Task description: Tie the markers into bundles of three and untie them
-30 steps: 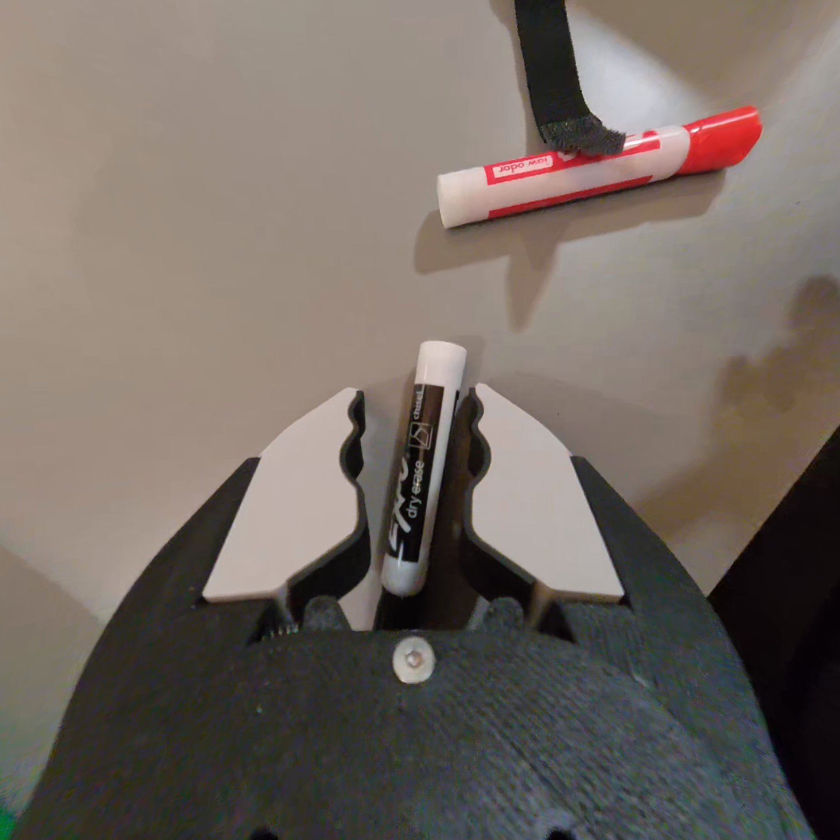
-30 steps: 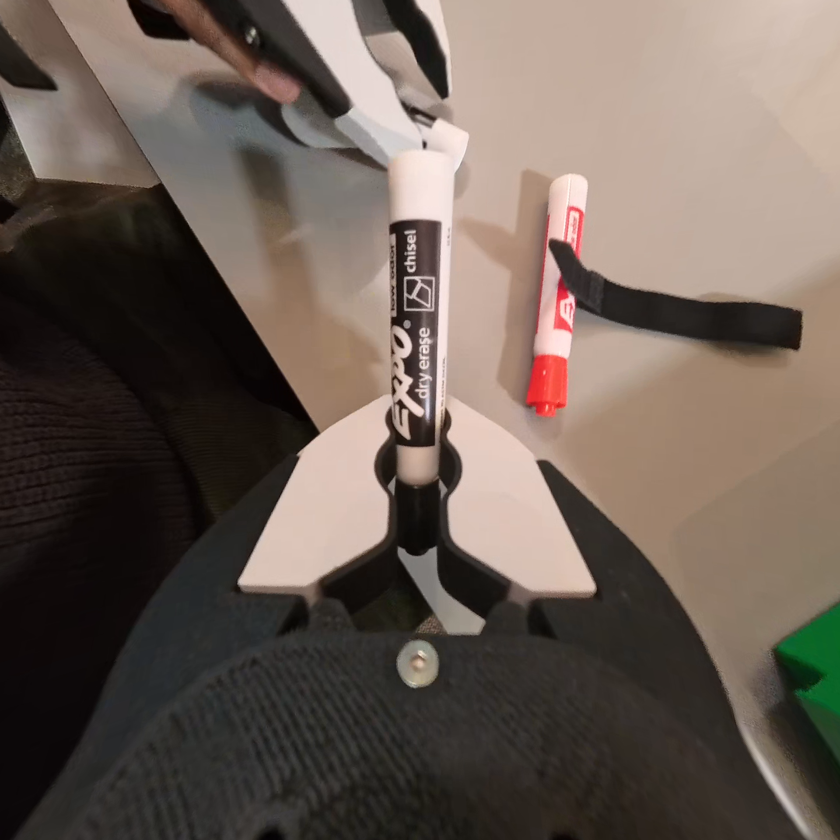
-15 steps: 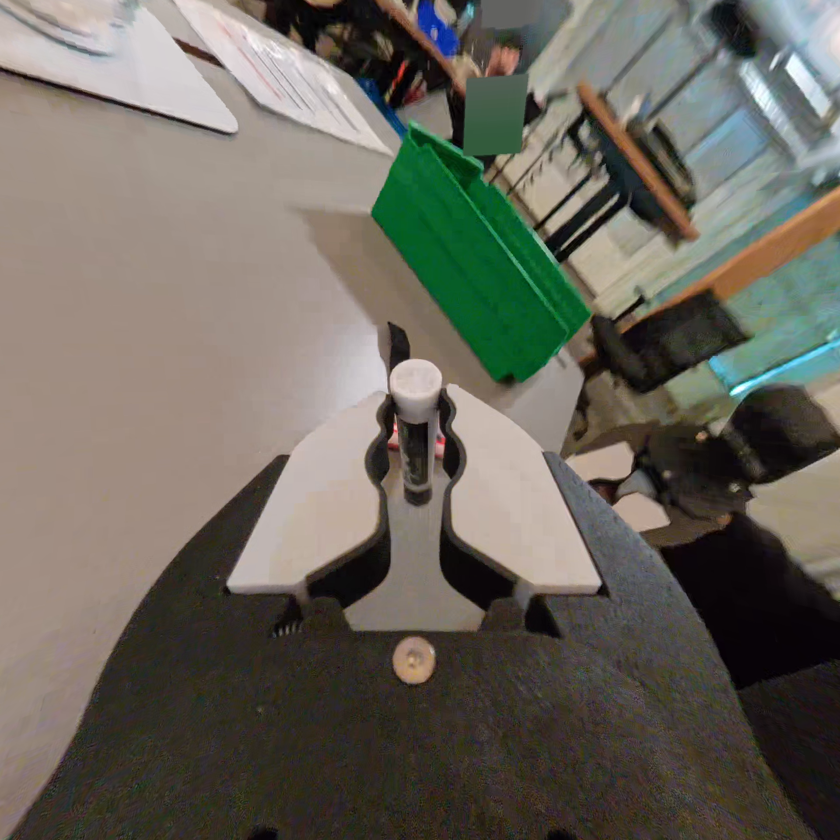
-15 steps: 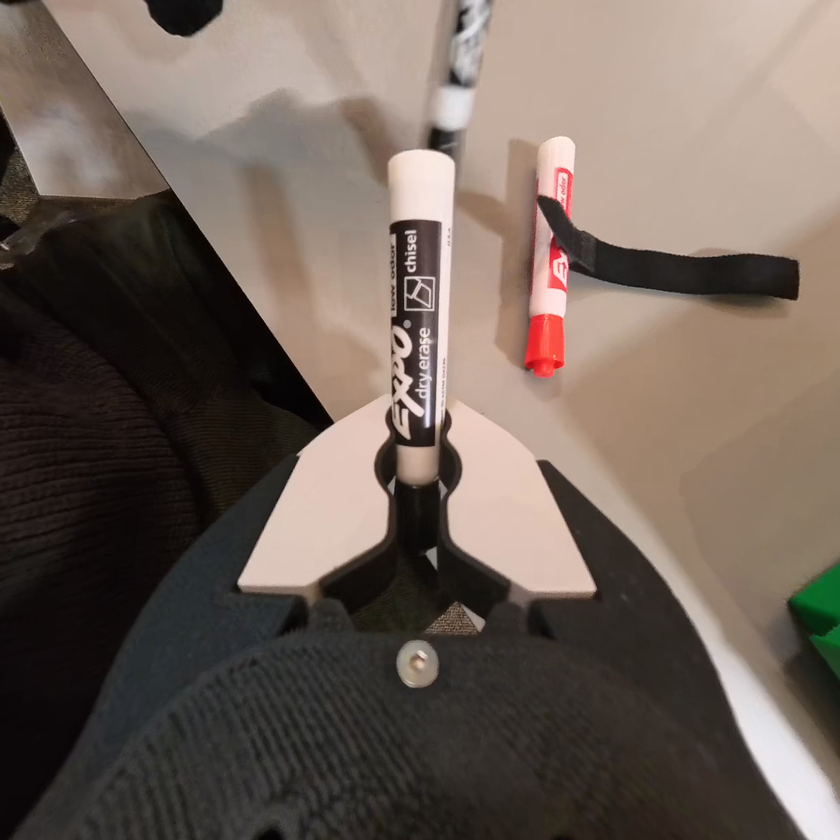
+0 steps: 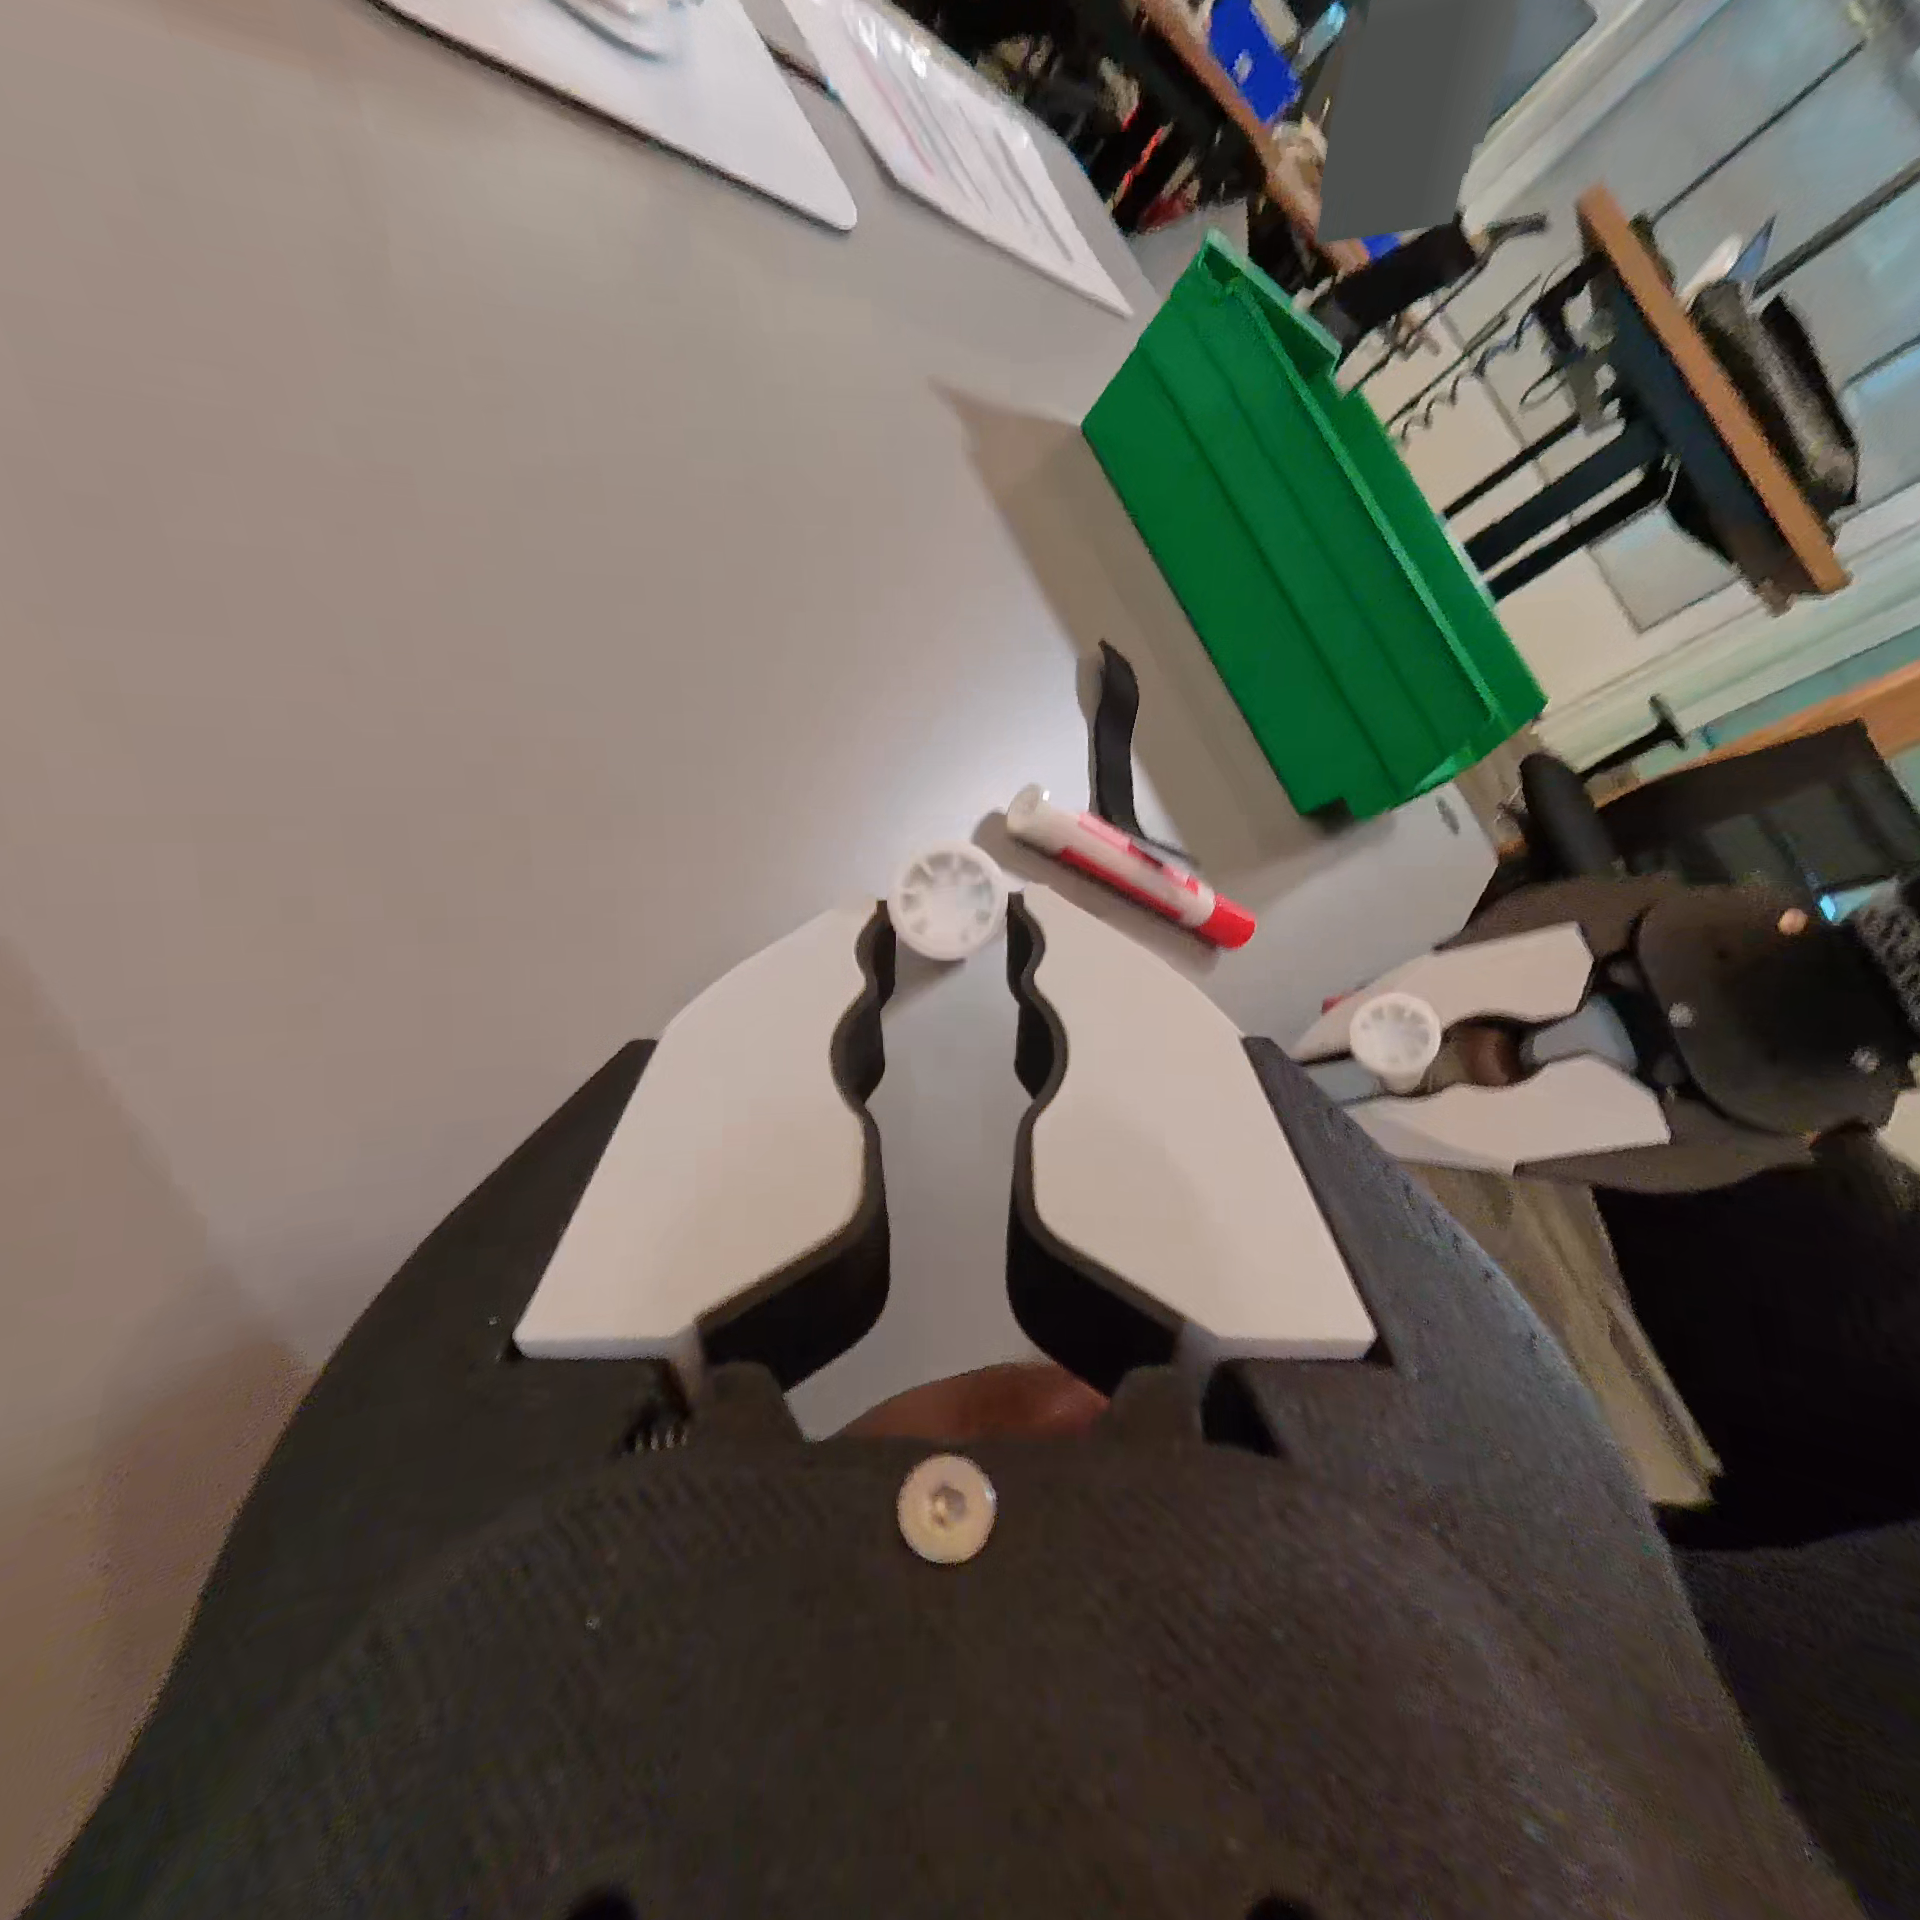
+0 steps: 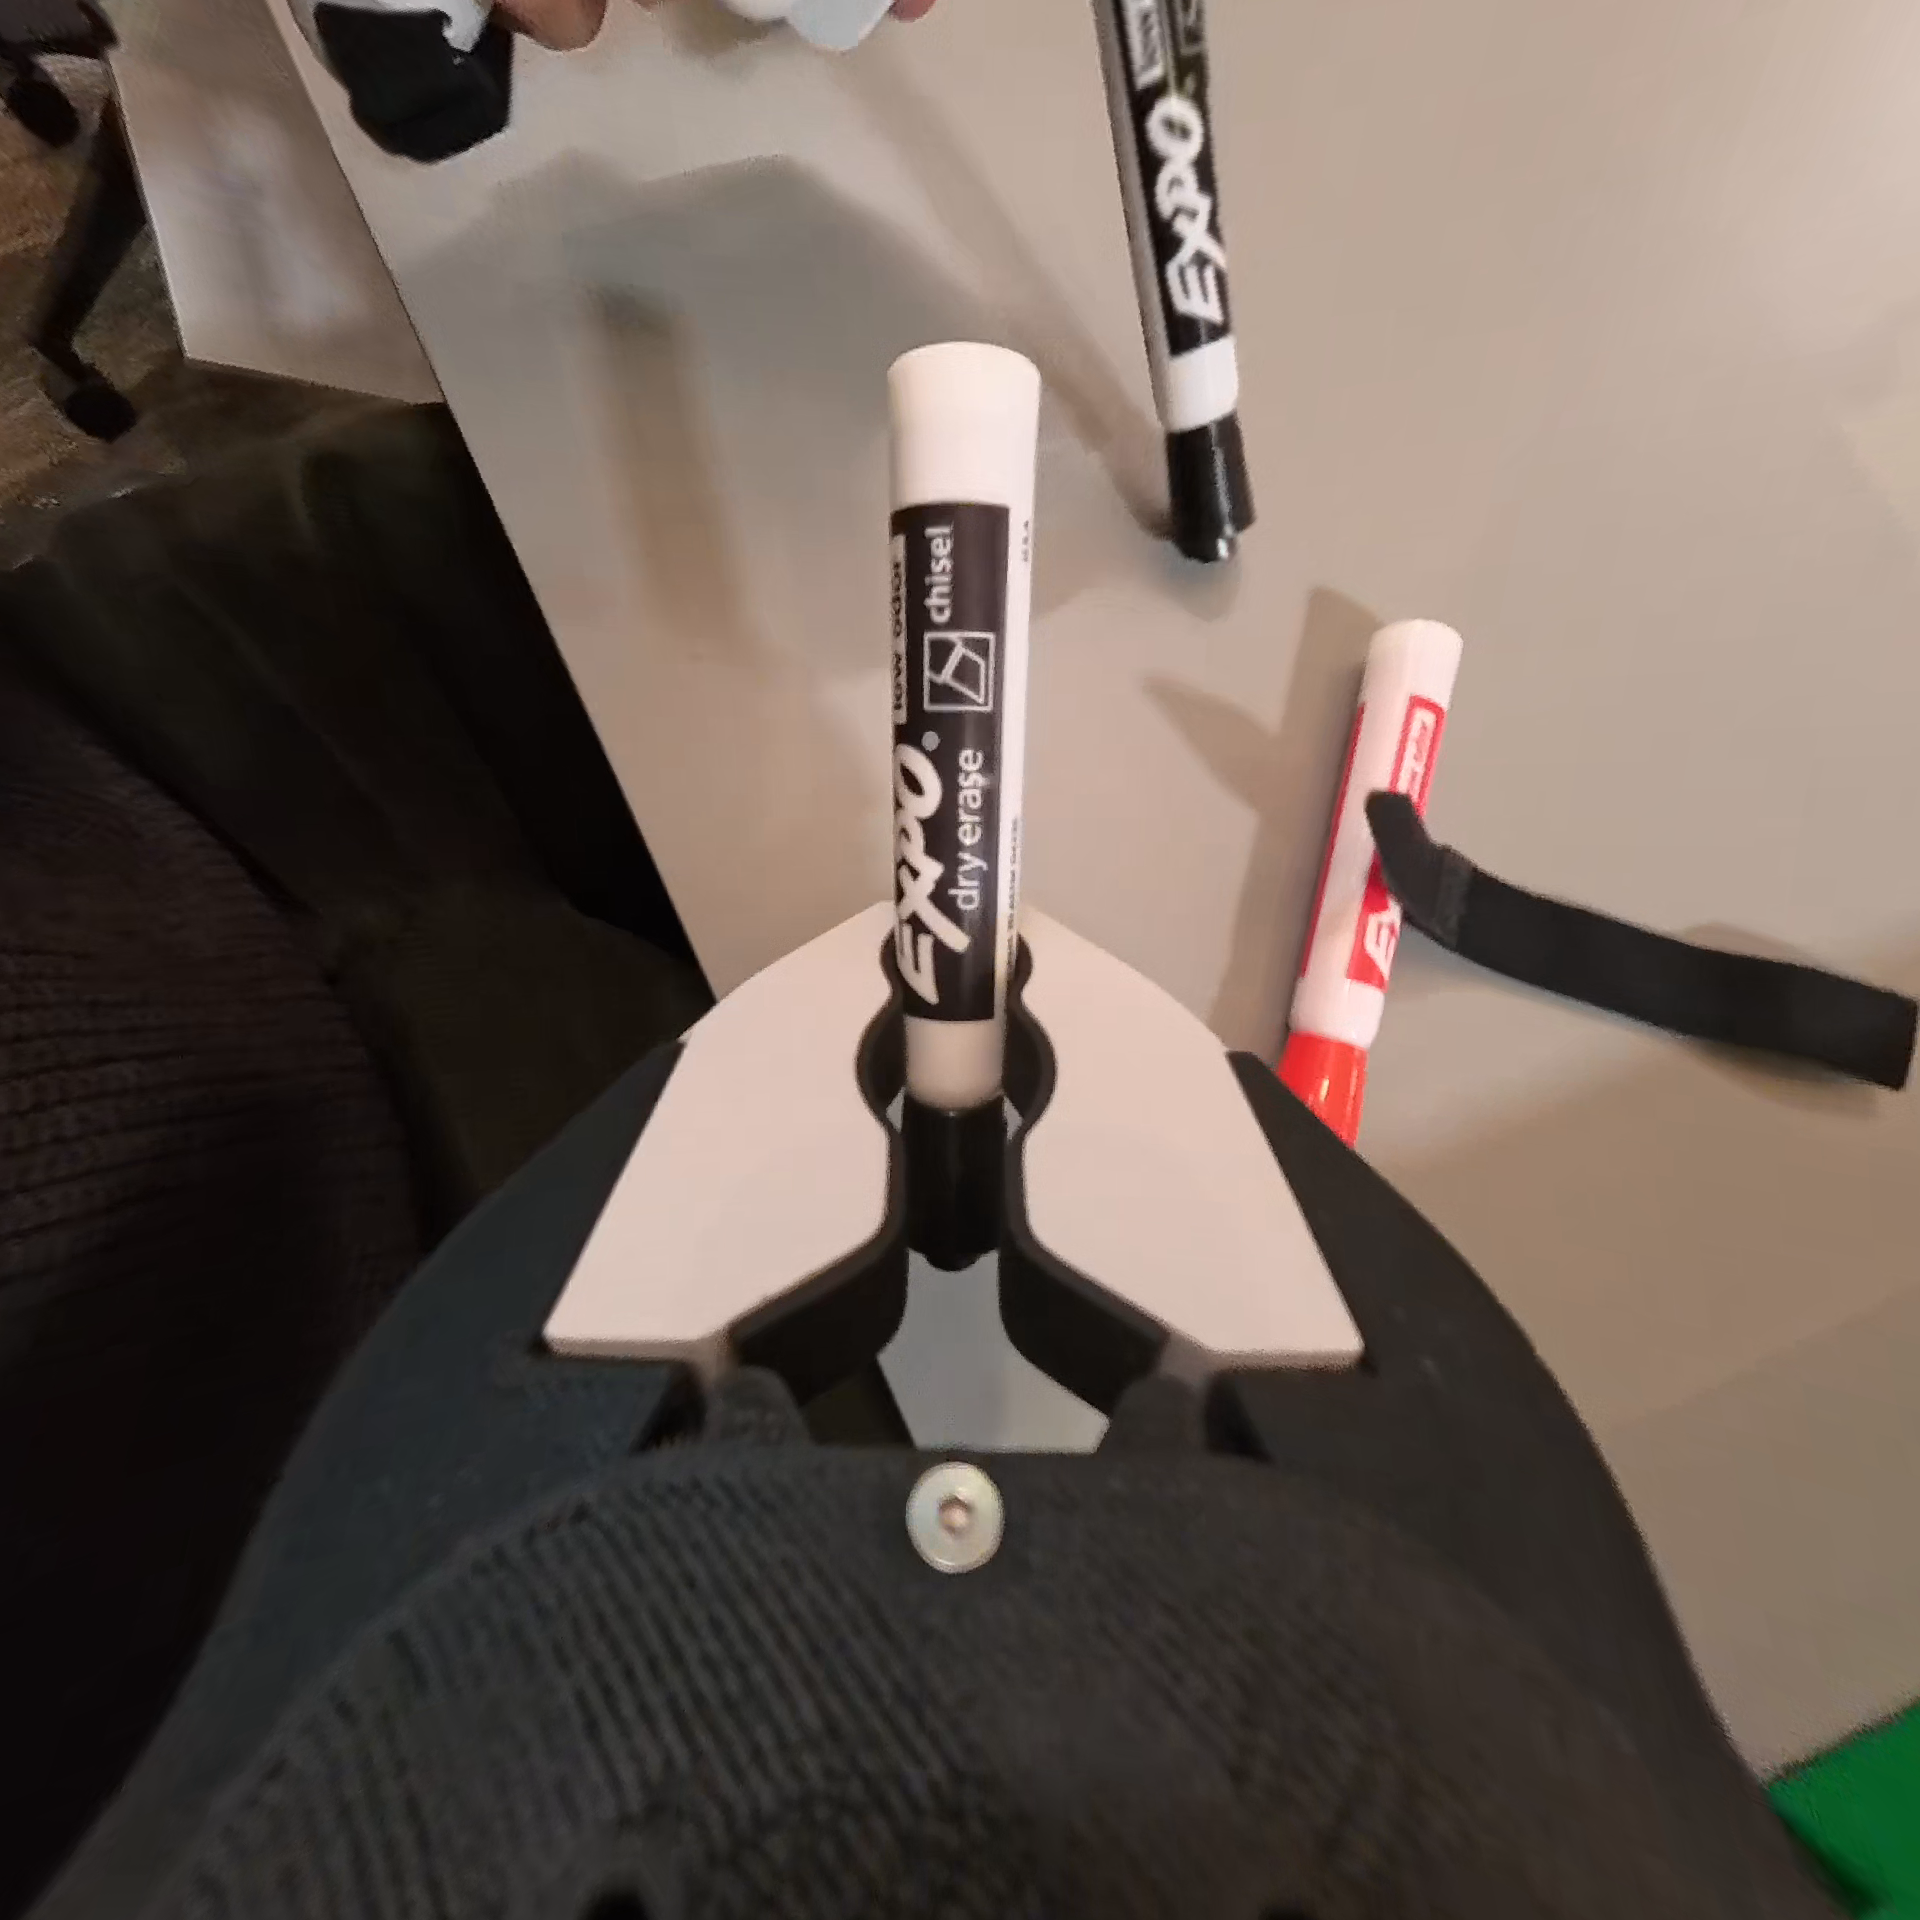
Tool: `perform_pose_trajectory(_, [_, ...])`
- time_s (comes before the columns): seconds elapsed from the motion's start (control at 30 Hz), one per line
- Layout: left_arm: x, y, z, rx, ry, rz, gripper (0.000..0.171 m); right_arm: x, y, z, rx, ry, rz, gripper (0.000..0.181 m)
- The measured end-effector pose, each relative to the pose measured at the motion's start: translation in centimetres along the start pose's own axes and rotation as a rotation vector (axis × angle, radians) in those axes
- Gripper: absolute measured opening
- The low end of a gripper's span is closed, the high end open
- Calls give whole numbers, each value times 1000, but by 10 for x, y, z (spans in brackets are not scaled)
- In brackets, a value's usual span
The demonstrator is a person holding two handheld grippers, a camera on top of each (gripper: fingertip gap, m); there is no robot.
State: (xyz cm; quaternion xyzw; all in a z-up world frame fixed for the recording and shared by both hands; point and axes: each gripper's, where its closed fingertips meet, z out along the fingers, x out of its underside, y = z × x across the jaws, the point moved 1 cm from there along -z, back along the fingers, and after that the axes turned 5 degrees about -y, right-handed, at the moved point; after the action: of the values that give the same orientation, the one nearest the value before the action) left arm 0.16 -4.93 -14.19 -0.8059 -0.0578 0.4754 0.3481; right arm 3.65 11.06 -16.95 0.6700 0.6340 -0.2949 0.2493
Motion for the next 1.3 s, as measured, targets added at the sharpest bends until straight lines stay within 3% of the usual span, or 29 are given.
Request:
perform_pose_trajectory(0.23, [33, 11, -26, -109, 160, 242, 21, -21, -1, 20, -43, 5, -58, 15])
perform_pose_trajectory(0.33, [57, 13, -34, -104, 286, 275, 21, -28, 1, 28, -63, 10, -78, 15])
perform_pose_trajectory(0.43, [79, 25, -43, -187, 439, 417, 23, -29, 4, 36, -80, 28, -96, 15])
perform_pose_trajectory(0.57, [83, 20, -43, -217, 465, 532, 22, -28, 7, 42, -92, 50, -112, 15])
perform_pose_trajectory(0.8, [80, 24, -42, -283, 461, 575, 30, -24, 6, 42, -90, 58, -103, 15])
perform_pose_trajectory(1.17, [75, 26, -30, -277, 446, 606, 40, -14, 4, 38, -86, 64, -70, 14])
perform_pose_trajectory(1.3, [73, 26, -28, -280, 454, 588, 21, -9, 4, 36, -80, 73, -63, 14])
